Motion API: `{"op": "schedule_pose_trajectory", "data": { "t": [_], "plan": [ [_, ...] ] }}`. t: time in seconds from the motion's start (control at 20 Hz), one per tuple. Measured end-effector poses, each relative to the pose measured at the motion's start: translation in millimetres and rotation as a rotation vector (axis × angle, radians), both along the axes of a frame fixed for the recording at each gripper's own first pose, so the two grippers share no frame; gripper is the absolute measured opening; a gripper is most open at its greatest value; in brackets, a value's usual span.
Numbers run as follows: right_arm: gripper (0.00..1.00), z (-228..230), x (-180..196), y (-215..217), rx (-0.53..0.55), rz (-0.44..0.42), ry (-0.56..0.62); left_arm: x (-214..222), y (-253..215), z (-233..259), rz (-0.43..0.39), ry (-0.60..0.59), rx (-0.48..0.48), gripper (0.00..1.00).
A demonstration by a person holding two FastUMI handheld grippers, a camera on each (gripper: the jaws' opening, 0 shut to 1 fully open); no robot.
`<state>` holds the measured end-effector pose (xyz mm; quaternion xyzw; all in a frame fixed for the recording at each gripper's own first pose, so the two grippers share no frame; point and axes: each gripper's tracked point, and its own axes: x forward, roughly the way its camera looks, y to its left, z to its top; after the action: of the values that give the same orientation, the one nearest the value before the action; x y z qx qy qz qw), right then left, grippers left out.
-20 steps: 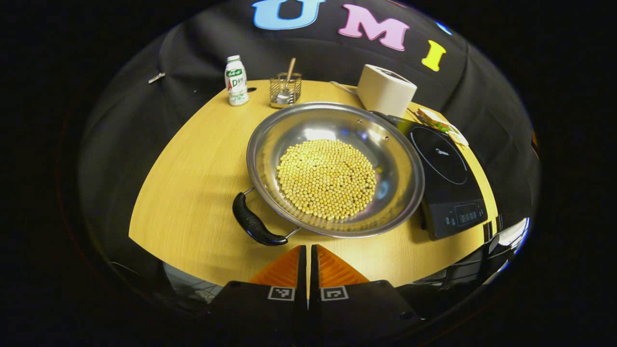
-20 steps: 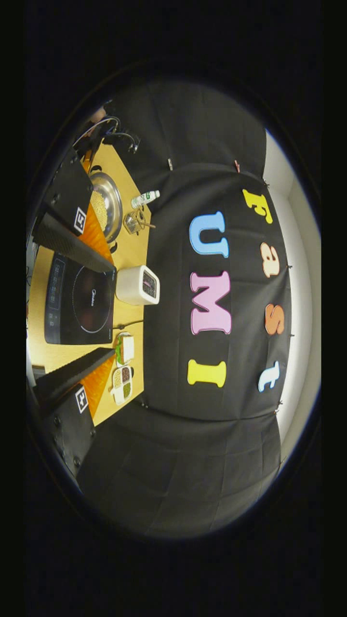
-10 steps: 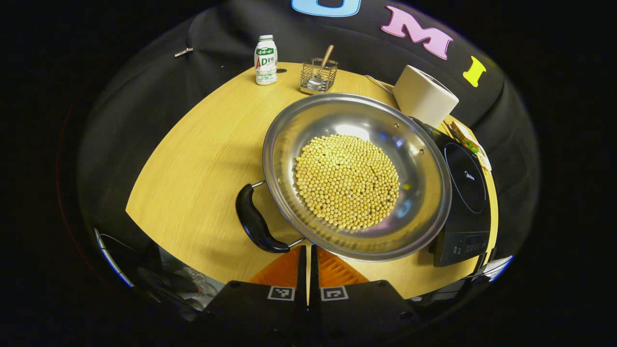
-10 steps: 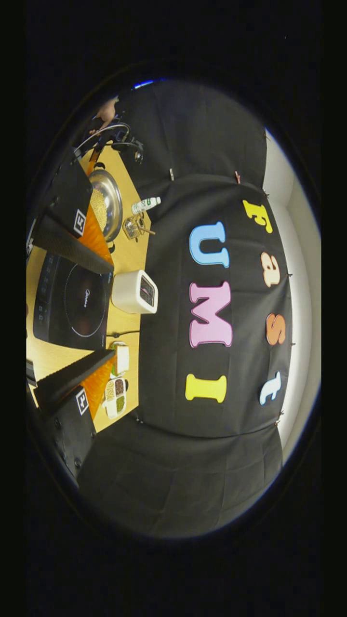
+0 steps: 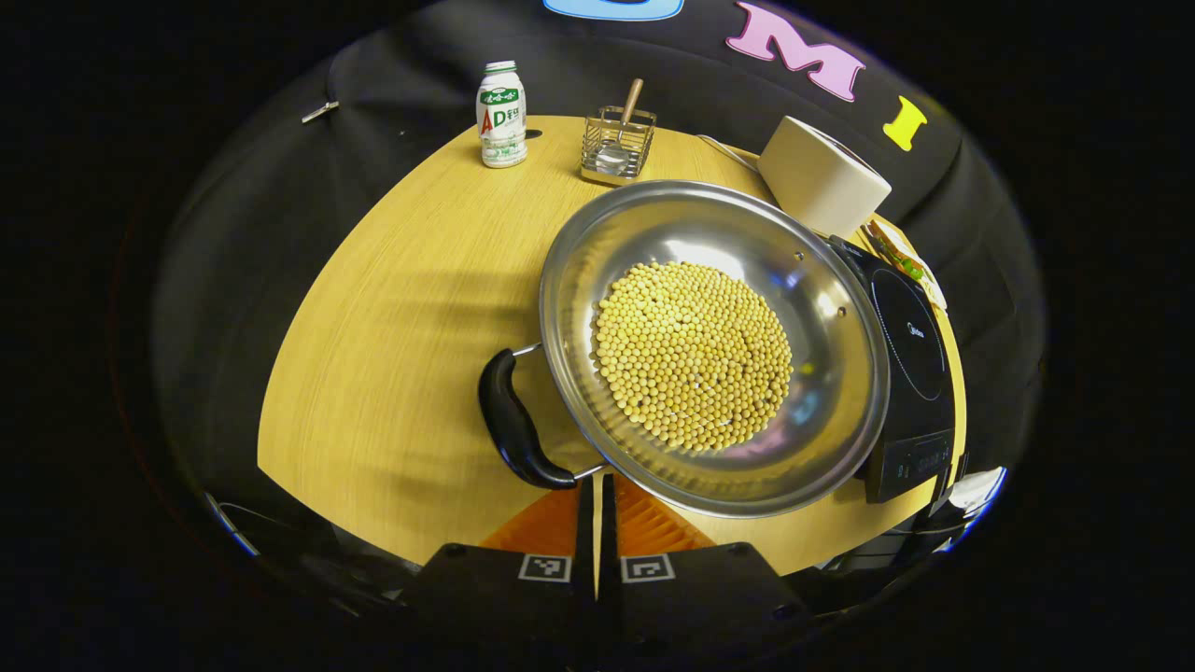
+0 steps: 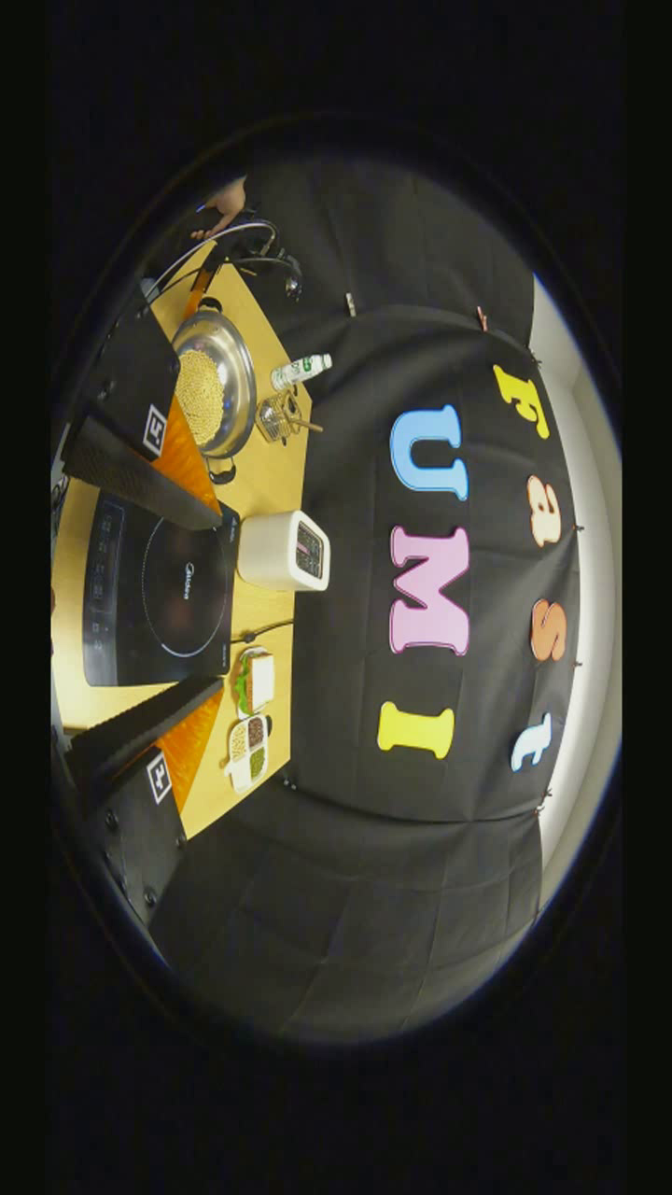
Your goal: First push the handle of the pot to place it horizontally, then grasp the pot with both hands and set it on the induction cooktop.
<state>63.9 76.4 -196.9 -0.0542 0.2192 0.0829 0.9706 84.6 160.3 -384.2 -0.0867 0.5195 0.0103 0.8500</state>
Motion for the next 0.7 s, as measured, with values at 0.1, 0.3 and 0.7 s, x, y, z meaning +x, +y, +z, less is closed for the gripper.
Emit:
{"op": "schedule_pose_trajectory", "data": {
  "t": [0.1, 0.3, 0.7],
  "plan": [
    [0.97, -2, -5, 10, -0.007, -0.020, 0.003, 10, 12, 0, -0.016, -0.006, -0.004, 0.05],
    [0.98, -6, -12, 22, -0.015, -0.066, 0.016, 27, 31, -1, -0.040, -0.016, -0.021, 0.07],
    [0.98, -17, -29, 37, -0.026, -0.151, 0.066, 57, 54, -7, -0.118, -0.027, -0.020, 0.05]
  ]
}}
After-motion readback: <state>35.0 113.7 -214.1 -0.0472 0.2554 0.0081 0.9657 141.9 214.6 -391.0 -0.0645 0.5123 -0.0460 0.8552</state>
